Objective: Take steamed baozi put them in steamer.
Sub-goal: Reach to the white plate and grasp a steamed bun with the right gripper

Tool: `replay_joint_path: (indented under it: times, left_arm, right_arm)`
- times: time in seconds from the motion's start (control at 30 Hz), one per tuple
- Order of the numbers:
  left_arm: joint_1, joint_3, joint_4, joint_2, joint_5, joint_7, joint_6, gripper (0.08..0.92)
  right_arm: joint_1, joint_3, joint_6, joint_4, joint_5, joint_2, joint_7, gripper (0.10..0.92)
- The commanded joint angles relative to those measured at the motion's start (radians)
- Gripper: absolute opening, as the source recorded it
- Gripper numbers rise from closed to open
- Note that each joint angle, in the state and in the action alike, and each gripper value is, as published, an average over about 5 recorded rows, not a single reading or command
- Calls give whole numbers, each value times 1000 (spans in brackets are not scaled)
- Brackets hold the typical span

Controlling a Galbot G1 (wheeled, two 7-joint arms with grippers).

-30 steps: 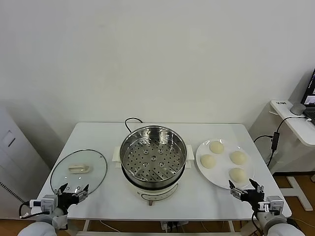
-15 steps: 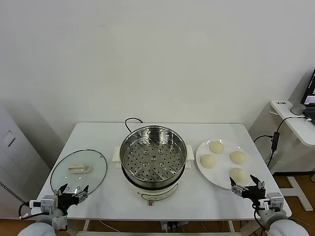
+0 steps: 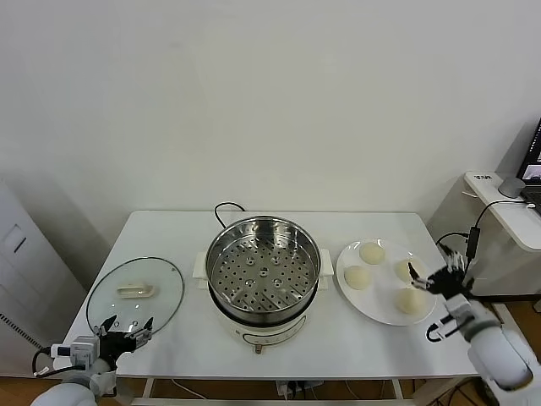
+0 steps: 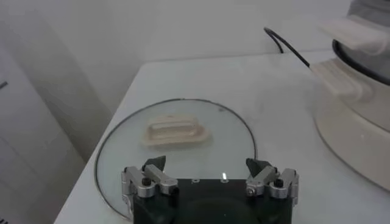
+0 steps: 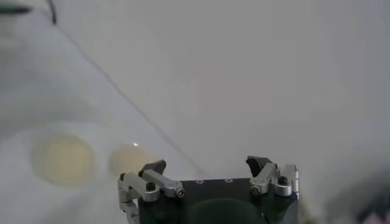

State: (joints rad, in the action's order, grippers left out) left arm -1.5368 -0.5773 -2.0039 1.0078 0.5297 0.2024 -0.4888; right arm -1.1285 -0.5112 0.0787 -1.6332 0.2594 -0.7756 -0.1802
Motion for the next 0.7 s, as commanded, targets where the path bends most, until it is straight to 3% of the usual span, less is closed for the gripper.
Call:
replay_joint_path:
  times: [0.03,0.4,0.57,0.7]
  left_arm:
    - [-2,-2,-4,1,-3,0,-1,823]
    - [-9,0,-8,19,-30,0,-5,823]
    - [-5,5,-10,21,-36,0,-10,823]
    - [0,9,-9,21,-39,0,-13,823]
  right_arm:
    - [245,113,-59,134,241,49,-171,823]
    - [745,624,-23,338,86,175,-532,823]
    - [994,899,-8,462,-48,163,-649,823]
    - [1141,1056,-58,574,-72,118,-739,823]
